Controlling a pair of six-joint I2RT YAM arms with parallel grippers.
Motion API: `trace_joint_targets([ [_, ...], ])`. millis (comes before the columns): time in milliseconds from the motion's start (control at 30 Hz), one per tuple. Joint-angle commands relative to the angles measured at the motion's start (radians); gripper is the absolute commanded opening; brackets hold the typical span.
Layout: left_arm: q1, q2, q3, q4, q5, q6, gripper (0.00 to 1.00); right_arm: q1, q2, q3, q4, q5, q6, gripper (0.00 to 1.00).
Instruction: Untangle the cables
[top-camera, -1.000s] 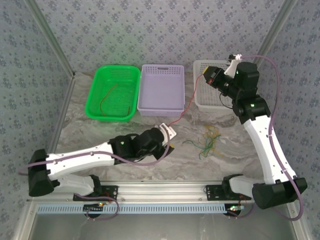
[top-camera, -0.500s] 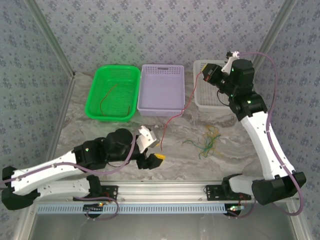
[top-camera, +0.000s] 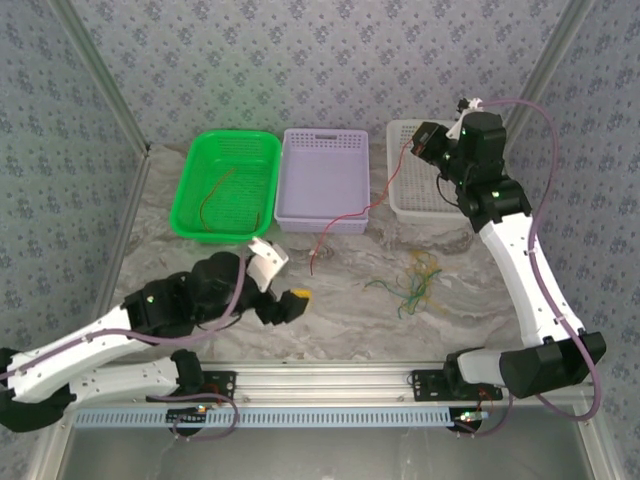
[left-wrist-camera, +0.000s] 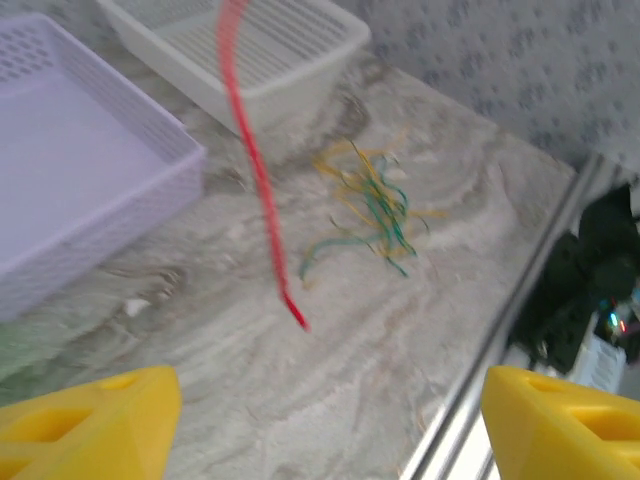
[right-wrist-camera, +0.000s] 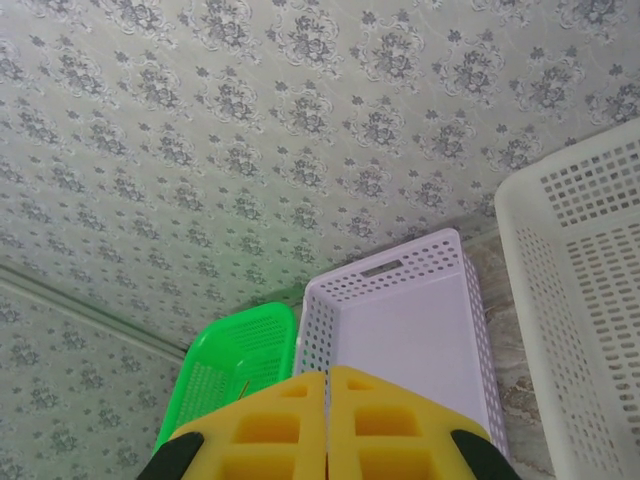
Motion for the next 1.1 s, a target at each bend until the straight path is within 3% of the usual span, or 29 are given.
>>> trace_joint_targets([
  [0,0.124,0.103,0.201,-0.044,0.022,-0.006,0.8,0.021,-0.008,-0.037,0.071,0.021,-0.065,0.0],
  [133,0.331,0.336,0.43,-0.125,0.302,-0.02,0.79,0.061,-0.011,-0.068,0.117,0.018,-0.105,0.0],
  [233,0.372,0.511,0.534,-0.132,0.483,0.026,0.76,0.081,-0.009,-0.08,0.13,0.006,-0.114,0.0],
  [333,0.372,0.649,0.588,-0.108,0.572,0.053,0.73,0.098,-0.003,-0.077,0.122,-0.017,-0.117,0.0],
  [700,0.343,0.775,0.584,0.086,0.6,0.084,0.71,0.165,0.014,-0.088,0.091,-0.079,-0.091,0.0],
  [933,0.322,0.805,0.549,0.11,0.578,0.076,0.51,0.188,0.017,-0.101,0.095,-0.081,-0.069,0.0],
  [1067,0.32,0.807,0.537,0.113,0.527,0.074,0.25,0.195,0.01,-0.105,0.095,-0.08,-0.06,0.0],
])
